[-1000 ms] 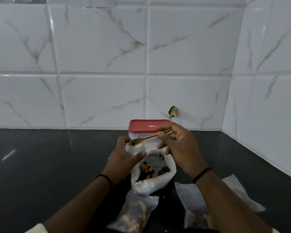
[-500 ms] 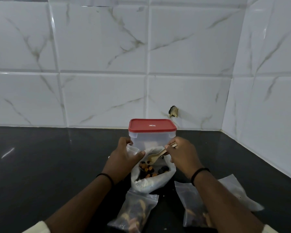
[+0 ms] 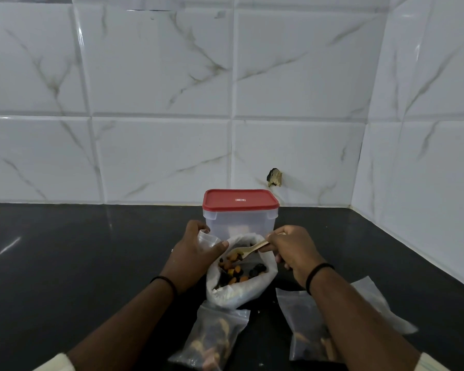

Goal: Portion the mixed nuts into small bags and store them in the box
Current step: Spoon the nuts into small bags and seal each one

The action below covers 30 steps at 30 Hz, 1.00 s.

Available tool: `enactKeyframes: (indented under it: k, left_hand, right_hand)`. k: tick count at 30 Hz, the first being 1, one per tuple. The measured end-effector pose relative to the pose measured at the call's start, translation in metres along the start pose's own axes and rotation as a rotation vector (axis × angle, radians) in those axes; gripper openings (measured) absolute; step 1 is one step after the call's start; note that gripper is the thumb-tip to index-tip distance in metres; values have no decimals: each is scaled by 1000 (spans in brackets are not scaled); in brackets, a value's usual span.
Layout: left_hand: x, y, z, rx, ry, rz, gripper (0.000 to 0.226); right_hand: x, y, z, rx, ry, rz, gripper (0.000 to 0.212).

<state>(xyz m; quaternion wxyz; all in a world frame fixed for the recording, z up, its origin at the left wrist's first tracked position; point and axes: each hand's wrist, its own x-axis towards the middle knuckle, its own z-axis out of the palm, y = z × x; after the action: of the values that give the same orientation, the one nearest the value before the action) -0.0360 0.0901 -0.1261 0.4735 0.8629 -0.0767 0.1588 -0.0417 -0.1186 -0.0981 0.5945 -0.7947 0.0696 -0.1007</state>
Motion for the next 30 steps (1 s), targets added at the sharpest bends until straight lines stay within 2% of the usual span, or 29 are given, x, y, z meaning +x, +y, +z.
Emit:
enactKeyframes:
  k: [10,15,21,26,30]
  left_hand:
    - [-3,2,-2,66,-32,26,51]
    - [-4,3,-2,52,-55,33,50]
    - [-3,3,-2,20,-25,58,46]
    - [-4,3,-2,3,-18,53,48]
    - [-3,1,-2,-4,-27,48,50]
  right_hand:
    - [7,-2,-2,128,192,-112,11]
    - [-4,-12,5,205,95,-242,10]
    - [-22,-25,11,126,-154,-451,4]
    - [-19,-25,8,123,-173,-475,4]
    - [-18,-24,7,187,-125,-405,5]
